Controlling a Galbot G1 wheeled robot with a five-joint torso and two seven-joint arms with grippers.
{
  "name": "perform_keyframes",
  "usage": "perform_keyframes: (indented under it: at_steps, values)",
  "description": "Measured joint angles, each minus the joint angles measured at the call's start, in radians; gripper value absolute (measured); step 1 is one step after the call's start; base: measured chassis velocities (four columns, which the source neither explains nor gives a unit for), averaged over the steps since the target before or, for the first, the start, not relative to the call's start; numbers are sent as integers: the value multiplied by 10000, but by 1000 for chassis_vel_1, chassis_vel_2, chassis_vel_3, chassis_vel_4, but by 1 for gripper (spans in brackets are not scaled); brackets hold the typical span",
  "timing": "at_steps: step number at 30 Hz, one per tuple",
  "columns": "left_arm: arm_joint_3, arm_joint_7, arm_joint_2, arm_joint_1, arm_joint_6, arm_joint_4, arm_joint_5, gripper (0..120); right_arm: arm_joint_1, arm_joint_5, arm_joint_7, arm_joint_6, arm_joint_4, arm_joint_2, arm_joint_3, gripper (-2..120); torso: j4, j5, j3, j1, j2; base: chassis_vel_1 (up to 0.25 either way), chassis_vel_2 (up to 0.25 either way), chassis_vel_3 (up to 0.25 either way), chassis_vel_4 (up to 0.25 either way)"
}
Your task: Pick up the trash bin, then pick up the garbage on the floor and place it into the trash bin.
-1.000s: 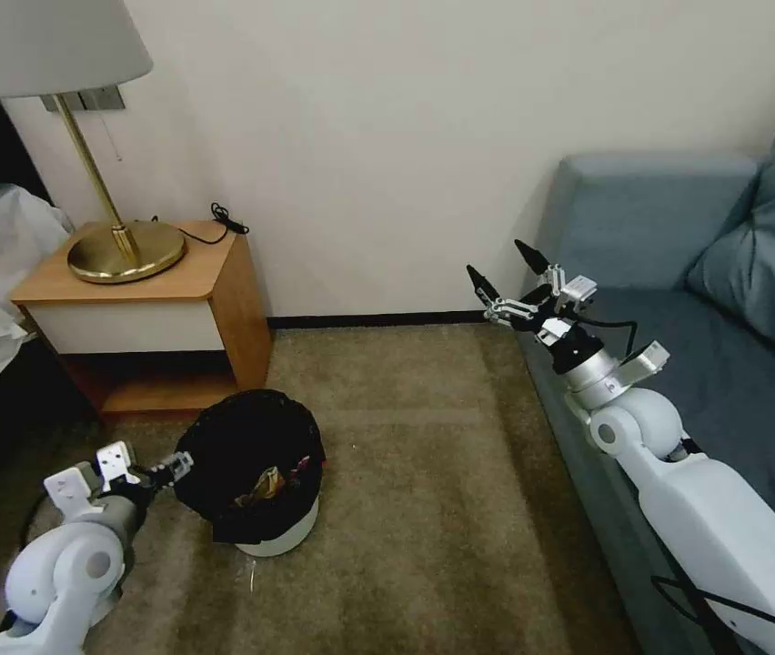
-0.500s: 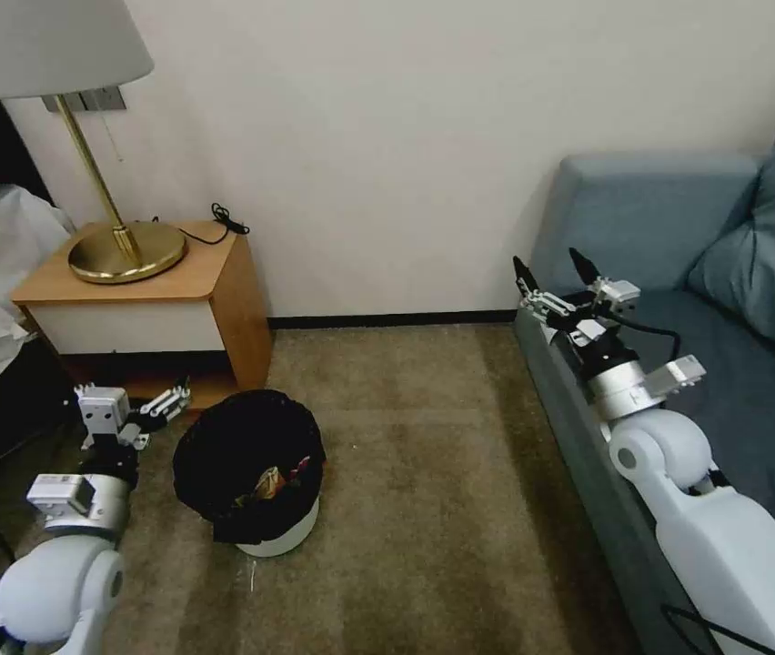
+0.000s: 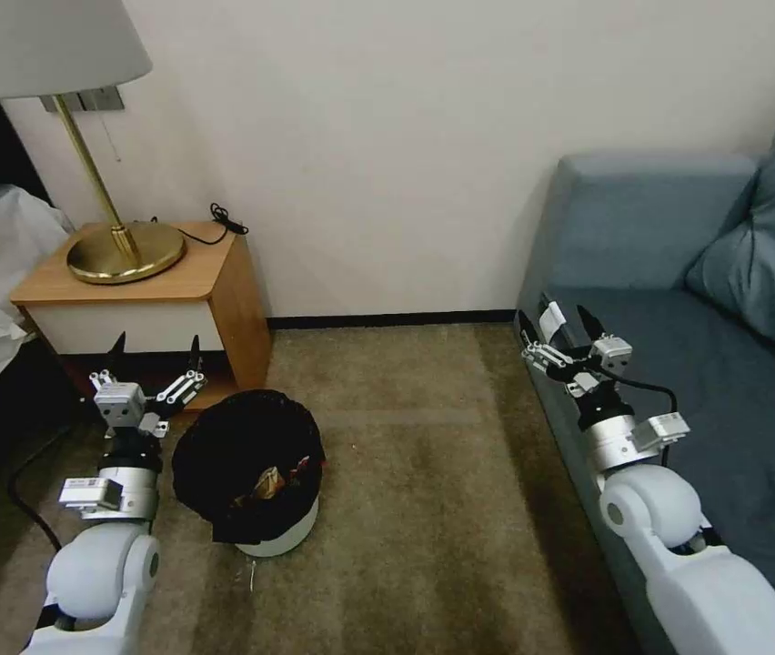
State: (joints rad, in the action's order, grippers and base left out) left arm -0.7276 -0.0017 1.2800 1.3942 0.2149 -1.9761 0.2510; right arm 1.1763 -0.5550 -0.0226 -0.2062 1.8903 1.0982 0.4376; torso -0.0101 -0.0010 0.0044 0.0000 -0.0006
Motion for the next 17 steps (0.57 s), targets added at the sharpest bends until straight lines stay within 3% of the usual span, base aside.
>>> perform_keyframes:
  at_steps: [17]
  values:
    - [63, -151, 55, 125, -279, -221, 48, 100, 225, -171, -34, 171, -55, -10, -164, 100, -4, -1, 1, 0, 0, 0, 0, 0, 0]
